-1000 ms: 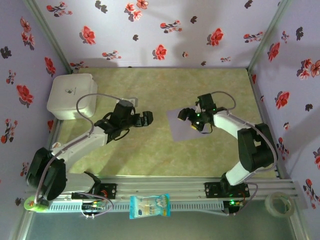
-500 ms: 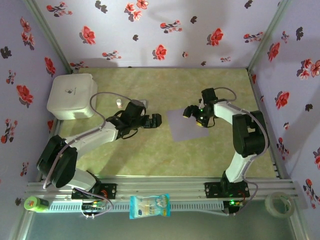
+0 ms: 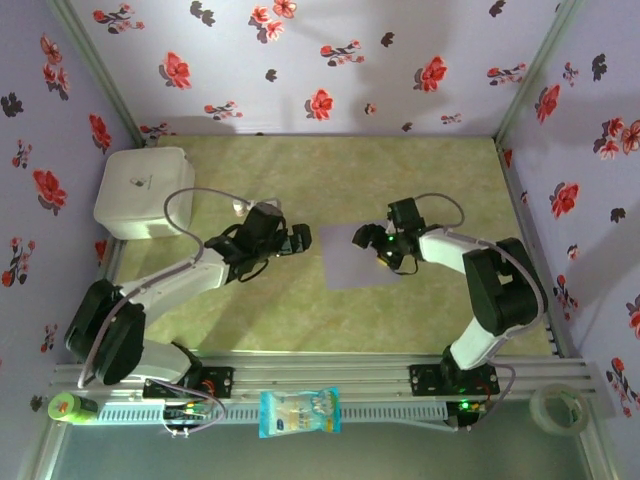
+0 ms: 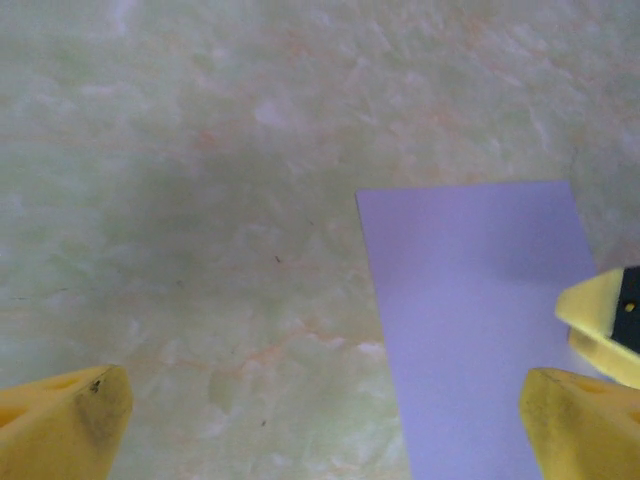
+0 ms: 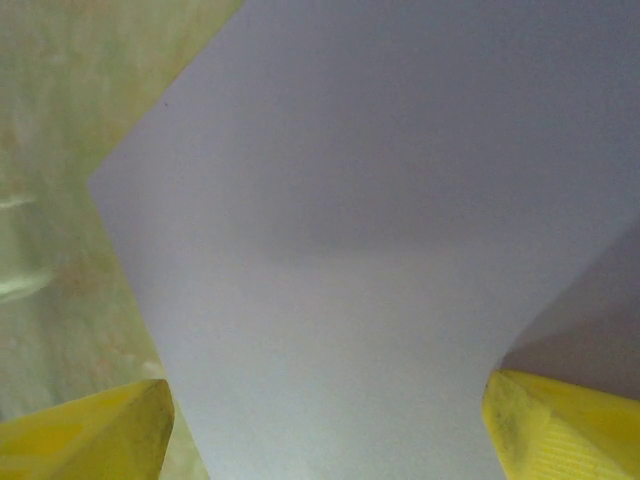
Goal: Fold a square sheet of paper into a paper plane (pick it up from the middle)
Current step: Move the square sheet of paper to the center of the table.
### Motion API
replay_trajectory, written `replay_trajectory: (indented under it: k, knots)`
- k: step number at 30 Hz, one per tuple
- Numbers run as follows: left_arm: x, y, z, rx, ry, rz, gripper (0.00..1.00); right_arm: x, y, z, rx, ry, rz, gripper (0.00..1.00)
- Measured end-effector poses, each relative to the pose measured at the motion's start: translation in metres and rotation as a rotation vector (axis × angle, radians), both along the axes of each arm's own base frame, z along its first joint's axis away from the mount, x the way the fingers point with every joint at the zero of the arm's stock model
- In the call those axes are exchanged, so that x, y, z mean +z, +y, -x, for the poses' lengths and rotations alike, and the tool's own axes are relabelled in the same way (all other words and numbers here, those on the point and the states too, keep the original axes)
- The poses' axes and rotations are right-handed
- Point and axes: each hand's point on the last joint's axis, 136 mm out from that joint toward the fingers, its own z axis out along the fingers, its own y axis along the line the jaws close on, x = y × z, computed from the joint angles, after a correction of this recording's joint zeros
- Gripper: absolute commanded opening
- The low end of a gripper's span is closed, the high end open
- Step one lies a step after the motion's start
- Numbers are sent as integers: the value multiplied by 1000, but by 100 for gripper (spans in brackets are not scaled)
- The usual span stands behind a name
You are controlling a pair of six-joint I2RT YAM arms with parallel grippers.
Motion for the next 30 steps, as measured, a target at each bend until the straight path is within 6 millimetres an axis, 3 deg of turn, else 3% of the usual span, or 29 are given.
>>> replay_trajectory:
  k: [4,10,19,24,30]
  knots:
    - [9,18,3,37,-59,42,100,2,21,12,-39,-11,-32,83]
    - [-4,48,6,100,-54,84,100,5,50,25,-98,-8,-105,82]
    - [-4,36,10,38,-10,121,97,8,83,47,-91,34,-170,82]
    - [2,22,0,14,9,131,92,28,65,43,-121,-15,-123,84]
    - [-6,-10,-6,-43,91,84,85,71,9,20,-226,-133,-88,86]
